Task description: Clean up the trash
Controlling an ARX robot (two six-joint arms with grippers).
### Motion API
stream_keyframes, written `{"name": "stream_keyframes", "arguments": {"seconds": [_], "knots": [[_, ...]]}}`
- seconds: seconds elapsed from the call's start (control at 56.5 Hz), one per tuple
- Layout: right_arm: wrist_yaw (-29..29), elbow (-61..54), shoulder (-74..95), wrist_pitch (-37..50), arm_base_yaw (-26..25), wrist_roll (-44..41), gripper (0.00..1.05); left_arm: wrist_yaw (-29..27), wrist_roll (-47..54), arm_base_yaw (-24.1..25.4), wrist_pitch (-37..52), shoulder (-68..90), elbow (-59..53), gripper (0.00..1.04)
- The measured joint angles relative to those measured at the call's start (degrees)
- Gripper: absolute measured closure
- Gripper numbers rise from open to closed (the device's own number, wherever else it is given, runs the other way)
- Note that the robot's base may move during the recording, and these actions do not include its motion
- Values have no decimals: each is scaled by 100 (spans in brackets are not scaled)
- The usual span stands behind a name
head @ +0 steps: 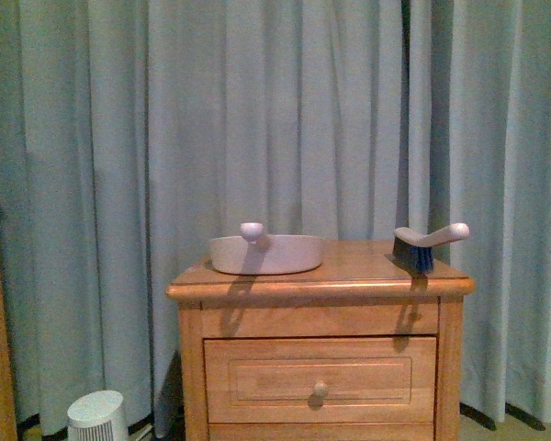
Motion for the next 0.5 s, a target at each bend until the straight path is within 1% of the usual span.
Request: {"name": "stream_keyframes", "arguments": {"seconds": [0.496], "knots": [[0,0,0,0,0,0,7,0,0,0,0,0,0,8]]}}
